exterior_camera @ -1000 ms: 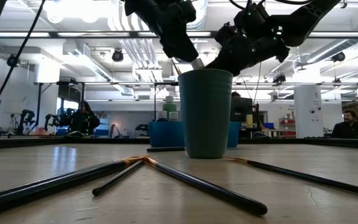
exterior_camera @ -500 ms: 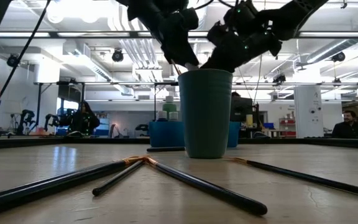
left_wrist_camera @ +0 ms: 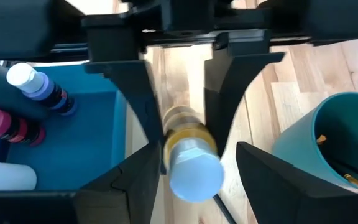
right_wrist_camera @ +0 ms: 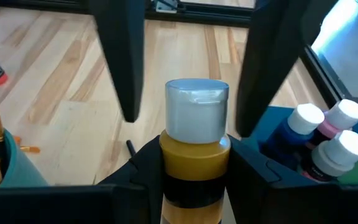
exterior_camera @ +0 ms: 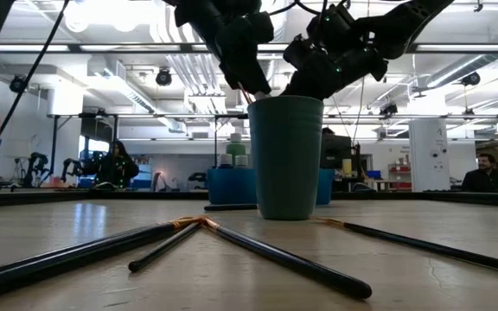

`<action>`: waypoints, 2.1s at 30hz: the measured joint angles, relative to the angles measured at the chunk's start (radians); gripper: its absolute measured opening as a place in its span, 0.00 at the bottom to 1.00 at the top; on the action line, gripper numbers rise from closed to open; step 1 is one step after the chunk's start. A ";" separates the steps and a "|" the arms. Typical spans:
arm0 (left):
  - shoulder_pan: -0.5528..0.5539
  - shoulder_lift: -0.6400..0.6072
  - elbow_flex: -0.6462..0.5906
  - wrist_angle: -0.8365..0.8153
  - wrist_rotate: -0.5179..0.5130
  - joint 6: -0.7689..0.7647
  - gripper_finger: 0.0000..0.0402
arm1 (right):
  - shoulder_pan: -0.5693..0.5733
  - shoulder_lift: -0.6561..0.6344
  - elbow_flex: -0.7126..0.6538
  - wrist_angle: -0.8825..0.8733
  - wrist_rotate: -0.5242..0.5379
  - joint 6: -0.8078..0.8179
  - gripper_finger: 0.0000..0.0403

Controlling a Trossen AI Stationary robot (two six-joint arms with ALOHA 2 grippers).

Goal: Pick & Place Paint Supplies
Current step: Put the yellow paint bottle into the blue bin

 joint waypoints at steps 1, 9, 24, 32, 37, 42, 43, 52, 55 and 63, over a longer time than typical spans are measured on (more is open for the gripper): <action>0.000 0.000 0.000 -0.003 -0.001 0.000 0.53 | 0.003 0.000 0.000 0.000 0.000 0.000 0.30; 0.000 0.000 0.000 -0.023 -0.004 -0.006 0.53 | 0.007 -0.001 -0.001 0.003 -0.003 -0.001 0.30; 0.001 0.007 0.002 -0.029 -0.007 0.006 0.48 | 0.015 -0.002 0.017 -0.009 0.000 -0.006 0.30; -0.001 0.006 0.002 -0.026 -0.011 0.025 0.30 | 0.015 -0.002 0.017 -0.015 0.004 0.003 0.30; -0.001 0.006 0.002 -0.024 -0.011 0.032 0.30 | 0.015 -0.002 0.017 -0.019 0.004 0.002 0.30; -0.001 0.006 0.002 -0.024 -0.009 0.038 0.30 | 0.015 -0.002 0.017 -0.019 0.008 0.003 0.31; -0.001 0.006 0.002 -0.023 -0.007 0.041 0.30 | 0.015 -0.002 0.017 -0.019 0.008 0.003 0.34; 0.020 0.006 0.022 -0.034 -0.002 0.037 0.30 | 0.016 -0.059 0.019 -0.123 0.151 0.014 0.58; 0.038 0.006 0.039 -0.058 -0.001 0.036 0.30 | 0.015 -0.110 0.019 -0.209 0.230 0.036 0.63; 0.107 0.007 0.103 -0.072 -0.006 0.037 0.30 | -0.015 -0.272 0.019 -0.446 0.429 0.100 0.70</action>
